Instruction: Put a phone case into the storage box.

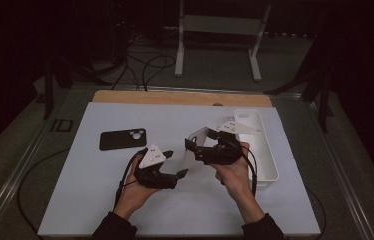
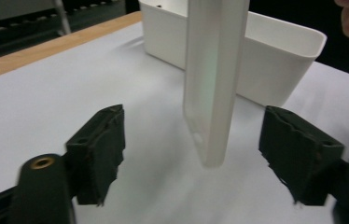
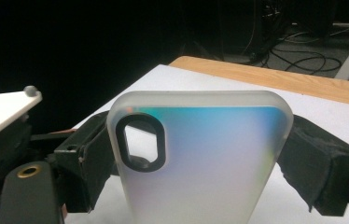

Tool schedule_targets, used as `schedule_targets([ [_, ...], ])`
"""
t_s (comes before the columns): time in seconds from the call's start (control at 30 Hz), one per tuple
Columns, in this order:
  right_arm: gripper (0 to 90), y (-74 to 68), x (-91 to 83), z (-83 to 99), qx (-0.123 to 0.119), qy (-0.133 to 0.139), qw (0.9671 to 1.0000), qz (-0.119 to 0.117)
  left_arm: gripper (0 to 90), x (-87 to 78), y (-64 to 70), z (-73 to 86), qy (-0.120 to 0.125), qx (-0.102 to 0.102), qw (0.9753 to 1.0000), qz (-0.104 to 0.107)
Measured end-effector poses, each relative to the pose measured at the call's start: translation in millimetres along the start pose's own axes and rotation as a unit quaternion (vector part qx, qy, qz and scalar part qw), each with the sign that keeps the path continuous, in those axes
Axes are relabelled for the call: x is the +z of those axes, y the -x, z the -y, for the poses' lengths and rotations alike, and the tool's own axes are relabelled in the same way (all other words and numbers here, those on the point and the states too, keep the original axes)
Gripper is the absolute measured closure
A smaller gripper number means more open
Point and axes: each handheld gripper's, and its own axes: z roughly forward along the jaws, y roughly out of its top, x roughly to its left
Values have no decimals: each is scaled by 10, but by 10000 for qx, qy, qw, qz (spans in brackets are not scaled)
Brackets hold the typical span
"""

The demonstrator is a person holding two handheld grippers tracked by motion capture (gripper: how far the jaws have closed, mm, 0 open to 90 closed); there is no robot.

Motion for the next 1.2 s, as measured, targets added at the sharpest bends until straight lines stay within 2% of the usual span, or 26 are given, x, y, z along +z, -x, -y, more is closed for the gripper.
schedule_targets([
  [0.4,169,57,-6,-40,-42,-3,9999,115,13,-208,-146,148,-74,-40,9986,-514],
  [0.7,169,106,-33,-106,-76,23,9998,203,0,-356,-244,301,-31,-84,9964,-845],
  [0.77,169,137,-43,-135,-80,31,9997,226,1,-438,-302,369,-23,-83,9946,-1034],
  [0.9,169,185,-58,-174,-126,26,9994,319,0,-547,-373,456,33,-150,9926,-1201],
  [1.0,169,217,-66,-198,-111,38,9993,352,0,-593,-400,501,61,-186,9918,-1266],
  [1.2,169,282,-78,-269,-170,48,9988,467,0,-803,-455,679,295,-209,9894,-1405],
])
